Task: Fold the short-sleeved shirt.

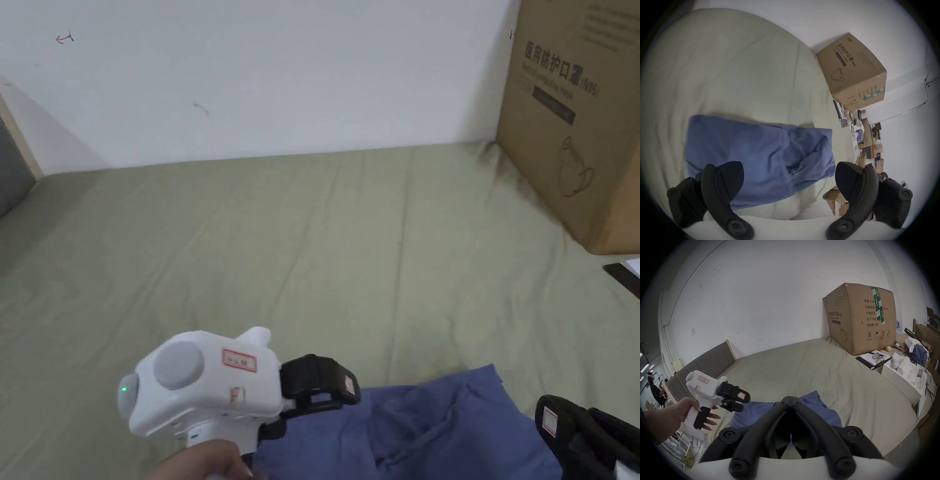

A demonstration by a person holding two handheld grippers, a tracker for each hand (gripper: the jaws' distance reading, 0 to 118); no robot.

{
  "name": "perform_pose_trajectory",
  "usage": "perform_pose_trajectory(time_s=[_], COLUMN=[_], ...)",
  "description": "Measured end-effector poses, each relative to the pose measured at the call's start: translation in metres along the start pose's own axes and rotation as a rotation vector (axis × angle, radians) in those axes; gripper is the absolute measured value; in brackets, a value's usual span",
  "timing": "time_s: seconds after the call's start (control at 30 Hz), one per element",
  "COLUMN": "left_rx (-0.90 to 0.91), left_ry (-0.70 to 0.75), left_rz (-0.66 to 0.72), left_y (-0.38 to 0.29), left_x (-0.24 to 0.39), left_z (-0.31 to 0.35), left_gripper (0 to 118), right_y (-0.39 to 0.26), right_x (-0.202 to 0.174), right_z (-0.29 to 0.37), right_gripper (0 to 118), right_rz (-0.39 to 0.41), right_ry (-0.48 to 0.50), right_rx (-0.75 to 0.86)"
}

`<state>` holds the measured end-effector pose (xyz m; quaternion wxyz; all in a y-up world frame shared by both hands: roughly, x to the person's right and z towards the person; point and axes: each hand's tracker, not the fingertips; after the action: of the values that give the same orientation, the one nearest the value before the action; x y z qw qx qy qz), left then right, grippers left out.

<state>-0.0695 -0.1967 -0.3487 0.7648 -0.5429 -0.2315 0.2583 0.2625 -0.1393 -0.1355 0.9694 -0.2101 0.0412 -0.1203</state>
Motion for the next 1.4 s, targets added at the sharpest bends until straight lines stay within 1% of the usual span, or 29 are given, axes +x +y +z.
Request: perform_pose_trajectory(time_s=[0.07, 0.1, 0.13, 0.17, 0.2, 0.23, 0.27, 0.33, 0.43, 0.47, 0.53, 0.57, 0.63, 0.7, 0.77, 0.8, 0.87, 0.9, 0.97, 1.03, 1.07, 1.1, 1.13, 1.17, 1.2, 1.23, 1.3, 1.37, 1.4], left_rx=[0.039, 0.051, 0.056, 0.063, 0.065, 0.034, 0.029, -0.033, -0.085, -0.134, -0.184, -0.159, -0.143, -0.172, -0.248, -0.236, -0.128, -0.102, -0.06, -0.037, -0.029, -0.027, -0.031, -0.04, -0.044, -0.038, 0.005, -0.017, -0.044], left_ry=[0.106, 0.123, 0.143, 0.166, 0.176, 0.195, 0.207, 0.139, 0.15, 0.187, 0.306, 0.291, 0.202, -0.059, -0.383, -0.461, -0.417, -0.374, -0.315, -0.311, -0.323, -0.323, -0.339, -0.367, -0.388, -0.414, -0.496, -0.574, -0.588], left_rz=[-0.014, -0.03, -0.058, -0.082, -0.099, -0.131, -0.137, -0.172, -0.237, -0.262, -0.305, -0.32, -0.308, -0.246, -0.142, -0.13, -0.209, -0.219, -0.176, -0.104, -0.041, 0.005, 0.056, 0.1, 0.14, 0.178, 0.254, 0.299, 0.327], left_y=[-0.003, -0.005, -0.009, -0.013, -0.014, -0.017, -0.02, -0.024, -0.033, -0.035, -0.041, -0.043, -0.04, -0.043, -0.046, -0.049, -0.049, -0.045, -0.031, -0.017, -0.012, -0.01, -0.007, -0.006, -0.007, -0.009, -0.011, -0.011, -0.012], left_x=[-0.007, -0.012, -0.017, -0.018, -0.015, -0.015, -0.018, -0.009, 0.007, 0.021, 0.023, 0.025, 0.039, 0.042, 0.044, 0.044, 0.043, 0.035, 0.002, -0.042, -0.067, -0.091, -0.112, -0.134, -0.152, -0.166, -0.184, -0.202, -0.199], left_z=[0.012, 0.013, 0.011, 0.008, 0.003, -0.008, -0.019, -0.038, -0.078, -0.092, -0.121, -0.124, -0.119, -0.111, -0.091, -0.08, -0.046, -0.03, 0.002, 0.028, 0.04, 0.048, 0.054, 0.057, 0.058, 0.058, 0.055, 0.04, 0.029], left_gripper=[114, 112, 106, 71, 19, 0, 0, 0, 0, 0, 0, 0, 0, 0, 0, 0, 0, 0, 0, 0, 8, 26, 53, 93, 114, 118, 118, 118, 118], right_y=[-0.002, -0.003, -0.004, -0.004, -0.005, -0.005, -0.006, -0.006, -0.006, -0.006, -0.006, -0.005, -0.006, -0.006, -0.007, -0.007, -0.005, -0.004, -0.003, -0.002, -0.001, -0.002, -0.002, -0.003, -0.003, -0.003, -0.004, -0.006, -0.006], right_x=[0.002, 0.002, 0.001, 0.001, 0.0, 0.0, -0.001, -0.003, -0.003, -0.003, -0.003, -0.004, -0.003, -0.003, -0.004, -0.005, -0.006, -0.007, -0.008, -0.01, -0.012, -0.013, -0.015, -0.017, -0.019, -0.022, -0.028, -0.034, -0.037], right_z=[-0.004, -0.006, -0.007, -0.008, -0.008, -0.008, -0.007, -0.006, -0.005, -0.005, -0.006, -0.006, -0.006, -0.007, -0.008, -0.009, -0.011, -0.011, -0.011, -0.013, -0.014, -0.015, -0.016, -0.019, -0.021, -0.024, -0.031, -0.037, -0.04], right_gripper=[0, 0, 0, 0, 0, 0, 0, 0, 0, 0, 0, 0, 0, 0, 0, 0, 0, 0, 0, 0, 0, 0, 0, 0, 0, 0, 0, 0, 0], right_rz=[-0.012, -0.015, -0.017, -0.017, -0.017, -0.015, -0.012, -0.005, 0.006, 0.011, 0.017, 0.019, 0.019, 0.013, 0.007, 0.006, 0.012, 0.017, 0.026, 0.031, 0.034, 0.038, 0.044, 0.051, 0.059, 0.065, 0.075, 0.074, 0.068], right_ry=[0.003, 0.004, 0.005, 0.008, 0.012, 0.015, 0.018, 0.021, 0.024, 0.023, 0.019, 0.017, 0.017, 0.021, 0.029, 0.033, 0.04, 0.041, 0.044, 0.047, 0.047, 0.049, 0.051, 0.051, 0.052, 0.052, 0.05, 0.049, 0.055], right_rx=[-0.01, -0.013, -0.018, -0.023, -0.026, -0.027, -0.028, -0.034, -0.035, -0.038, -0.042, -0.044, -0.045, -0.05, -0.054, -0.055, -0.057, -0.056, -0.054, -0.06, -0.067, -0.073, -0.08, -0.088, -0.098, -0.106, -0.121, -0.133, -0.144])
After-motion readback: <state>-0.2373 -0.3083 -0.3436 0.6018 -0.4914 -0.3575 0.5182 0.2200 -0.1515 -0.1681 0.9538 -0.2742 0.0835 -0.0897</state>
